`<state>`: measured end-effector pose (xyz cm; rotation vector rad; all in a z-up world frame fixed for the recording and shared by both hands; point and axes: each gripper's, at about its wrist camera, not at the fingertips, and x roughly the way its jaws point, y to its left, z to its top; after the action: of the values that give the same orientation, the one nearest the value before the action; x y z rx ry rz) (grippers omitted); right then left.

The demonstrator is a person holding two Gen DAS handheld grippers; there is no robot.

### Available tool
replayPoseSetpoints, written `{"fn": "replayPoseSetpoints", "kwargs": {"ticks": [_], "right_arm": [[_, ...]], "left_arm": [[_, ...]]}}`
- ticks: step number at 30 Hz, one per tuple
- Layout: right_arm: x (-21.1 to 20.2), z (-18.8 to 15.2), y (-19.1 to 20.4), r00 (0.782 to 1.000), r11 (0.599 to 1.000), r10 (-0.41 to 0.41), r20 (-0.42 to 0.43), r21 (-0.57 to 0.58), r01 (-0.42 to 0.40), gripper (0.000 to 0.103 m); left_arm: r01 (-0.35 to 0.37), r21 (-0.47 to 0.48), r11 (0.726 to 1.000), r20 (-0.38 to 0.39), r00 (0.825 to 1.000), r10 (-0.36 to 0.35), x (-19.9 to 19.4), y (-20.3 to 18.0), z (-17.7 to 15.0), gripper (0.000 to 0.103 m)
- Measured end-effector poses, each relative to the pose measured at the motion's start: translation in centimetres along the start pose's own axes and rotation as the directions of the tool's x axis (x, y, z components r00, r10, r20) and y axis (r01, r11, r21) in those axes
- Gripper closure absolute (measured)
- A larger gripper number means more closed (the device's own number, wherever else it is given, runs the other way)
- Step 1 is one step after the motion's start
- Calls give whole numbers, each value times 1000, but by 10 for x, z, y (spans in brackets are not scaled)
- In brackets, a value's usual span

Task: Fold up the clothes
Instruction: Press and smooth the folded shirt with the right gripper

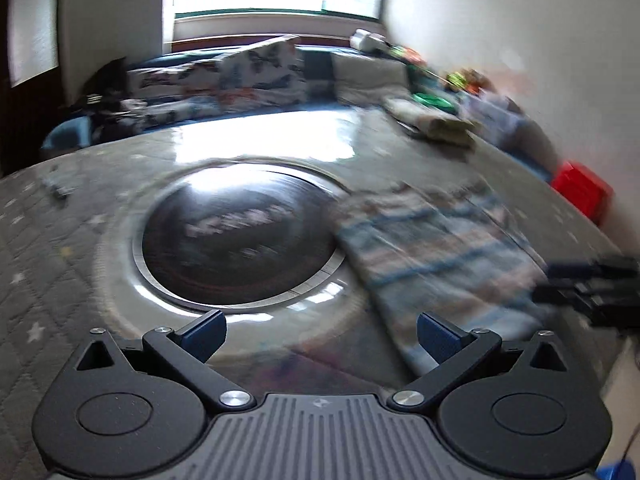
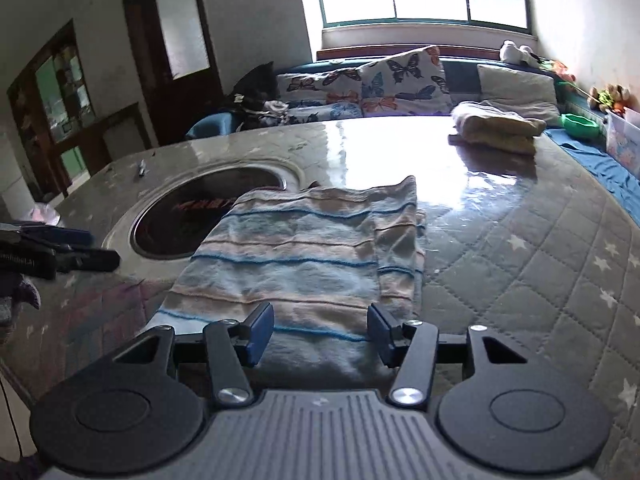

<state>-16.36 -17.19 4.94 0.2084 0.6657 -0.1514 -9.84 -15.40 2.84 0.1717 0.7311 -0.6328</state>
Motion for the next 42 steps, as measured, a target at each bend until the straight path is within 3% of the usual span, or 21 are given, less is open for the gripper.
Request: {"fn": "replayPoseSetpoints", "kwargs": {"ticks": [7, 11, 17, 26, 38, 42], "right_arm": [[3, -5, 14, 1000, 995, -10, -20, -95, 8, 48], [4, -10, 16, 999, 990, -16, -38, -138, 11, 47], [-1, -6, 17, 998, 982, -9, -55, -189, -1, 47], [17, 33, -2, 1000, 989, 23, -10, -144, -24, 48], [93, 79, -48, 997, 999, -22, -74, -32, 19, 61], [95, 87, -53, 998, 1000, -28, -61, -12, 27, 61]], "left_arm": [[24, 50, 998, -34, 999, -22, 24, -29, 1, 0], [3, 110, 994, -60, 998, 4, 37, -40, -6, 0], [-6, 134, 991, -76, 997, 16, 38, -36, -11, 0], [-32, 124, 992, -59, 997, 40, 37, -28, -1, 0], [-23, 110, 994, -91, 995, 33, 43, -22, -4, 0], [-21, 100, 995, -94, 995, 31, 42, -17, 0, 0]]}}
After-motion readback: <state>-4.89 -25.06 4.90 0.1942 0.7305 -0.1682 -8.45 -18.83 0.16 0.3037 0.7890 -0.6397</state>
